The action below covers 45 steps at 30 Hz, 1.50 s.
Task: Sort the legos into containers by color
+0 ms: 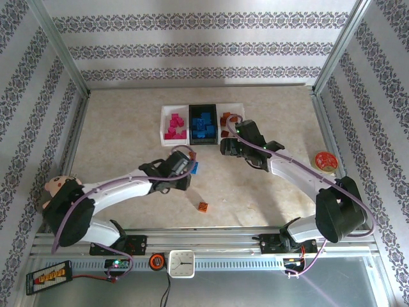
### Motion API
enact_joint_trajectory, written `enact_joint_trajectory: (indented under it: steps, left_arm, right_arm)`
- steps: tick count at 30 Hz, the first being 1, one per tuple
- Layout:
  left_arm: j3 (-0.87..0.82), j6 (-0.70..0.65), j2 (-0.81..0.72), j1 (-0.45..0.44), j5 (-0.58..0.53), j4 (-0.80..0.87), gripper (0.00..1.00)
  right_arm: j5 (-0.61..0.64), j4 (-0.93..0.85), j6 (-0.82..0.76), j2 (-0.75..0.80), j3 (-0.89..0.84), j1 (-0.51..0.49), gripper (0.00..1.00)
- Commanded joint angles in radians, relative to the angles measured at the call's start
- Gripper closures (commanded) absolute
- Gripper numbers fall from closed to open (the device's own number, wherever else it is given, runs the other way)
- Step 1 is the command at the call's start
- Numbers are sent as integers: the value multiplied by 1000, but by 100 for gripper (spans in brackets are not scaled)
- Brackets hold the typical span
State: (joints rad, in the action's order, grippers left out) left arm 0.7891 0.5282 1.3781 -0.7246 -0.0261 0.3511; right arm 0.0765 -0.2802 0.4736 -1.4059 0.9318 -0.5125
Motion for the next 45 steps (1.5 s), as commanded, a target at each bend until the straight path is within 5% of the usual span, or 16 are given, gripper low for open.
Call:
enact_joint_trajectory:
  steps: [1, 9, 17, 25, 32, 42, 45]
  left_arm:
    - [39, -28, -53, 122, -8, -49, 77]
    - [238, -24, 107, 330, 27, -210, 76]
    - [521, -32, 410, 397, 49, -169, 76]
    - [707, -41, 550, 424, 68, -96, 46]
    - [697, -39, 425, 424, 113, -91, 27]
    - [302, 69, -27, 415, 198, -218, 0]
    - [191, 82, -153, 409, 192, -204, 0]
  right_arm:
    - [-9, 12, 21, 37, -37, -4, 19]
    - [-8, 6, 30, 42, -92, -42, 19]
    - [-21, 4, 18, 61, -145, -92, 19]
    - [-129, 24, -65, 79, -207, -225, 18]
    - [-182, -2, -135, 71, -213, -382, 16]
    - [-152, -68, -192, -75, -138, -555, 15]
    - [-119, -68, -200, -131, -118, -578, 16]
